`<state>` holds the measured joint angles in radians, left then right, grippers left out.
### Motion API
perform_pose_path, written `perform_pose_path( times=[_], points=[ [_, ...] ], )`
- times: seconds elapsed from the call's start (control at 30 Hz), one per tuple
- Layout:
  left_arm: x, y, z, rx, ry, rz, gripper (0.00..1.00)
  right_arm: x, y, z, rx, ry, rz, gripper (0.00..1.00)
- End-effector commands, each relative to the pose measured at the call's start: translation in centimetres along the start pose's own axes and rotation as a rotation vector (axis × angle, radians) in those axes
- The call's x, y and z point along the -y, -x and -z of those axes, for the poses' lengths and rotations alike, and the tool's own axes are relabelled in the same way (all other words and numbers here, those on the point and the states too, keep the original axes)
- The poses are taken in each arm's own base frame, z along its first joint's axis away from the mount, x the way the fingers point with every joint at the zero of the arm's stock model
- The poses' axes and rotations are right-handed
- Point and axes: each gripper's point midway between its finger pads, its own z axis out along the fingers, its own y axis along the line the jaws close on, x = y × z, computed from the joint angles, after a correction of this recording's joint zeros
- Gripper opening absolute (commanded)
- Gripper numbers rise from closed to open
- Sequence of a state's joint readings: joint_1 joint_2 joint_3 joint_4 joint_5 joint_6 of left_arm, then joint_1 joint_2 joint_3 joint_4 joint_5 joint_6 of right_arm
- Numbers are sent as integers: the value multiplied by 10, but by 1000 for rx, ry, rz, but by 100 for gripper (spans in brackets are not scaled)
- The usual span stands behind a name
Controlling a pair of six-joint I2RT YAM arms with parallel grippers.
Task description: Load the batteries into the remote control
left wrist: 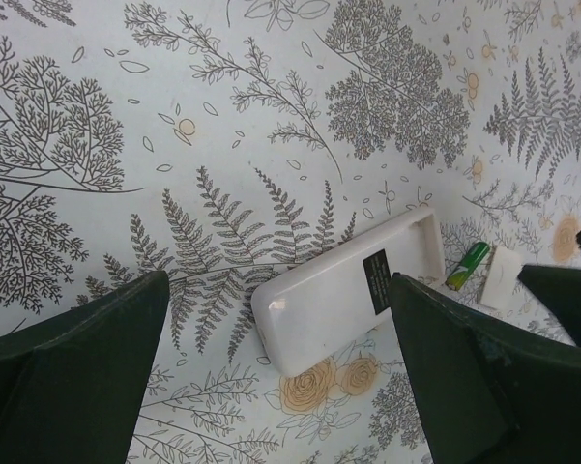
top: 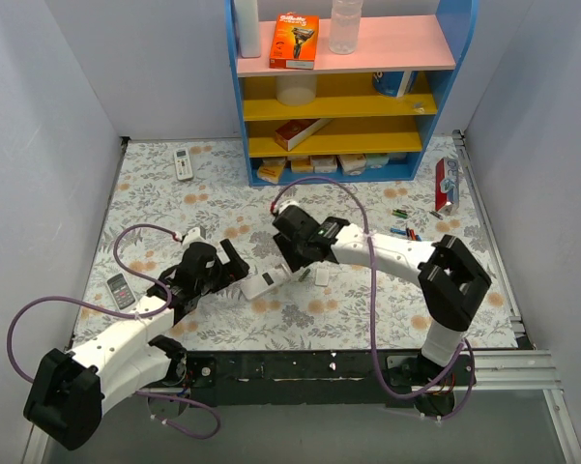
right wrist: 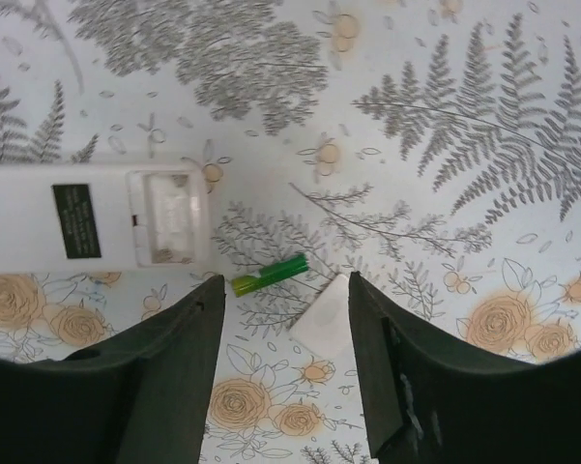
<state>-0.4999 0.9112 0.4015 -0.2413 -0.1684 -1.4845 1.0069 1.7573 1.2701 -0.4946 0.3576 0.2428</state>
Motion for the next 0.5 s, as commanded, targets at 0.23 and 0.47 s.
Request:
perform_pose_path(
  times=[0.23, 0.47],
  points=[
    [25, 8, 5, 19, -106, -79, 98, 18, -6, -2, -126, 82, -526, 41],
    [29, 6, 7, 29, -128, -89, 98, 20, -25, -19, -190, 17, -642, 37]
  ],
)
